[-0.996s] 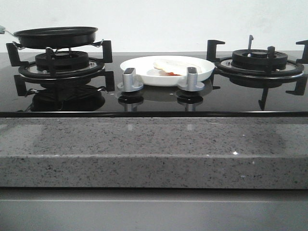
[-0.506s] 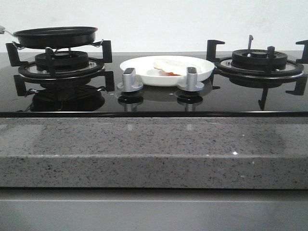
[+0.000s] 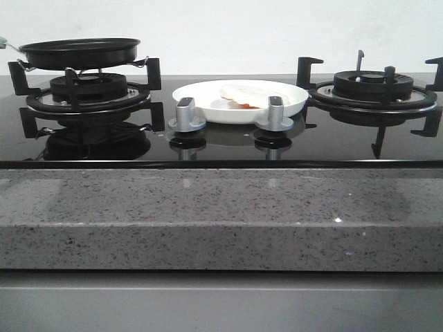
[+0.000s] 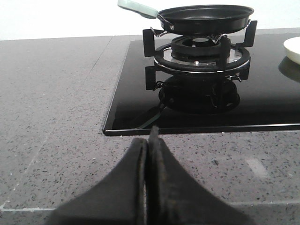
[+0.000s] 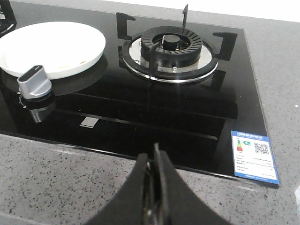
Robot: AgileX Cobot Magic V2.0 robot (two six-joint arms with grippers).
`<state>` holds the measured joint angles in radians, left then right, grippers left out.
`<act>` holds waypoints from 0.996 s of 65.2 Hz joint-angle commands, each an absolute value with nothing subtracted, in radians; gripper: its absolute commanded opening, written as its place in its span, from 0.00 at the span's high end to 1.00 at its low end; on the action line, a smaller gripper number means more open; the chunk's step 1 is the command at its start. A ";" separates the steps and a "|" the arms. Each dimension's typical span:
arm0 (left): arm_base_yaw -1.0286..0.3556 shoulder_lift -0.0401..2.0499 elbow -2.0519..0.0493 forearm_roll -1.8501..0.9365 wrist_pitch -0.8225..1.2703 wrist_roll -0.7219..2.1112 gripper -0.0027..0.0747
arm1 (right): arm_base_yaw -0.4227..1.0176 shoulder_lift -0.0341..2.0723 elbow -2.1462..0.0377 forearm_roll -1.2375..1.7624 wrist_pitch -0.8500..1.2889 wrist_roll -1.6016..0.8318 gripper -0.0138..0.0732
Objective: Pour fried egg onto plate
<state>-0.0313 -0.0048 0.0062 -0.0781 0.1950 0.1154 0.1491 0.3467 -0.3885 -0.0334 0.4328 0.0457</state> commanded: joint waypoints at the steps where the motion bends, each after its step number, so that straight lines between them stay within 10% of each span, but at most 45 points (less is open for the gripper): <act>1: -0.028 -0.024 0.011 -0.086 0.106 0.106 0.99 | 0.143 0.351 -0.414 -0.039 0.349 0.044 0.91; 65: -0.028 -0.024 0.011 -0.086 0.106 0.106 0.99 | -0.001 0.186 -0.144 -0.039 0.112 0.044 0.91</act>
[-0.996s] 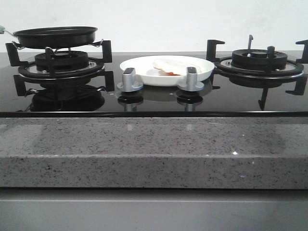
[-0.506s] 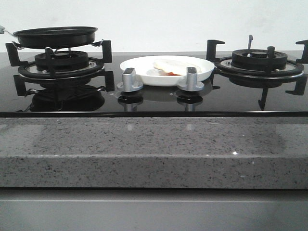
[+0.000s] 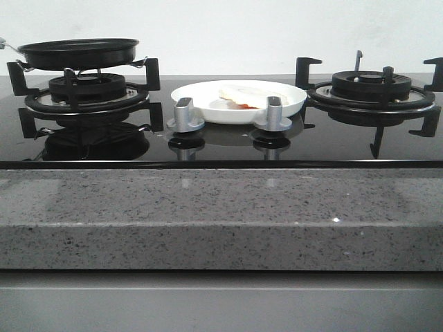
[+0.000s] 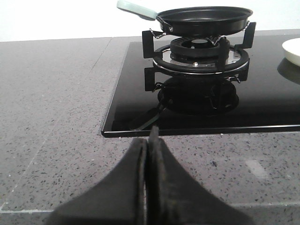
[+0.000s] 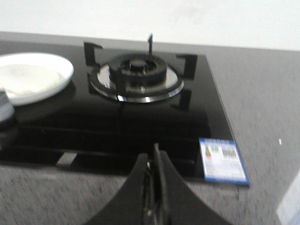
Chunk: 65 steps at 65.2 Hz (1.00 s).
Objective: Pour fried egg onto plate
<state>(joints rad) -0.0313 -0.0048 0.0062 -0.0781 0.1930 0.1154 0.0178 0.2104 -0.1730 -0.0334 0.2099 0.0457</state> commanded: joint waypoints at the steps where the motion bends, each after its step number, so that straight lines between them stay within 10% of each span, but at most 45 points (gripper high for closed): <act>1: -0.028 -0.024 0.011 -0.086 0.106 0.106 0.99 | -0.002 0.178 -0.124 -0.039 0.107 0.044 0.91; 65: -0.028 -0.022 0.011 -0.086 0.106 0.106 0.99 | -0.006 -0.030 0.022 -0.040 0.122 0.044 0.91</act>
